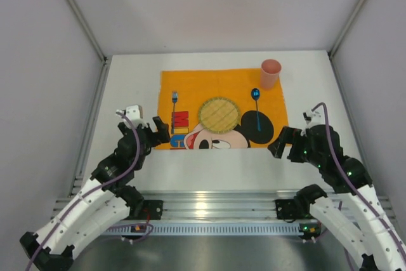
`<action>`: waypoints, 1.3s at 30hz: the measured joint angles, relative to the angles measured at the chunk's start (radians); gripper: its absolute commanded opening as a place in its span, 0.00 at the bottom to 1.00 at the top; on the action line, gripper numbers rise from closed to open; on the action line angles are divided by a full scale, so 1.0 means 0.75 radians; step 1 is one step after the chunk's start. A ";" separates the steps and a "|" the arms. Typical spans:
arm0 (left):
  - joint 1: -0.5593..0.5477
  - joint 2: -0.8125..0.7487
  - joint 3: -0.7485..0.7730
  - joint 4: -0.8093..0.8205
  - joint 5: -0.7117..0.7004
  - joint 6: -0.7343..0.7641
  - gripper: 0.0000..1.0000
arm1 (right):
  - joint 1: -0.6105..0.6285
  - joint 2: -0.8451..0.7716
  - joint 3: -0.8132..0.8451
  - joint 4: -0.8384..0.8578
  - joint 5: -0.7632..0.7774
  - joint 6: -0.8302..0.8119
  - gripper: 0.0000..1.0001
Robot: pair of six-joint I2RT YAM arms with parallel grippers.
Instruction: Set the dinner table for one person
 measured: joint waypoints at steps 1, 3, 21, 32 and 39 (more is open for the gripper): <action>-0.025 -0.004 -0.001 -0.032 -0.007 -0.022 0.99 | 0.014 -0.005 0.001 -0.001 -0.003 -0.006 1.00; -0.079 -0.006 -0.001 -0.099 -0.028 -0.061 0.99 | 0.025 -0.030 0.004 -0.013 0.021 -0.008 1.00; -1.127 0.731 0.371 -0.532 -0.663 -0.588 0.98 | 0.150 0.182 0.010 -0.014 0.077 0.138 1.00; -1.130 0.204 0.147 -0.306 -0.911 -0.360 0.99 | 0.271 0.255 0.098 0.039 0.231 0.117 1.00; -1.130 0.364 0.227 -0.553 -1.026 -0.522 0.99 | 0.271 0.260 0.119 0.038 0.288 0.083 1.00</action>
